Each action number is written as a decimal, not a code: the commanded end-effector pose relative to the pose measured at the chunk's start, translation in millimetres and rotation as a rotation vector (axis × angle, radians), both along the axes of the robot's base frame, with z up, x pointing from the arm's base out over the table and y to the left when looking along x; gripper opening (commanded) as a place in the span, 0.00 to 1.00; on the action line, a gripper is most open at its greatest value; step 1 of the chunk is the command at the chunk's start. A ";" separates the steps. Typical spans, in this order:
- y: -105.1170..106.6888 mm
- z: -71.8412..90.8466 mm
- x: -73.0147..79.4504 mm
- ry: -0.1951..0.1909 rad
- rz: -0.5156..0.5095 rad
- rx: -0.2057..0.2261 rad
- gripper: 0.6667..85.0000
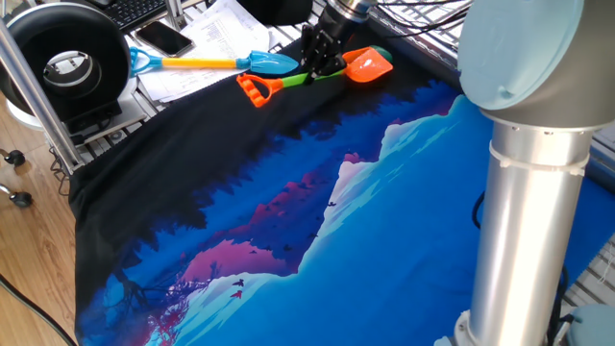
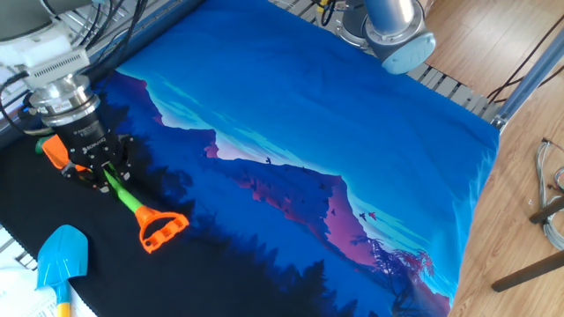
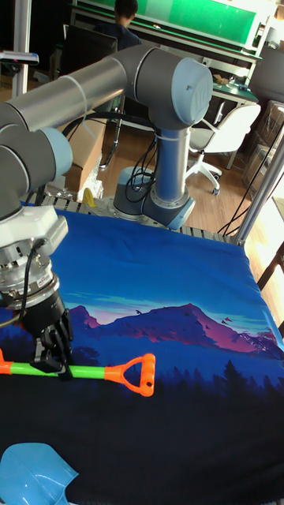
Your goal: Use a shovel to scoop up an object
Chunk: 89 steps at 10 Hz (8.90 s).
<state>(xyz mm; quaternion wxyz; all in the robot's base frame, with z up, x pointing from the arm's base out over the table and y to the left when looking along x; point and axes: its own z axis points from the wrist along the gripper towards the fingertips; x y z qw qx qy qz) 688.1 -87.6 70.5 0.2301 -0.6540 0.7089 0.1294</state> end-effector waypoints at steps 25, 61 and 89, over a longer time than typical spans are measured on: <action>-9.8 26.4 -23.7 -0.095 0.178 0.161 0.02; -80.6 5.4 -69.3 -0.115 0.233 0.104 0.02; -132.4 -19.5 -47.7 0.181 -0.515 -0.089 0.01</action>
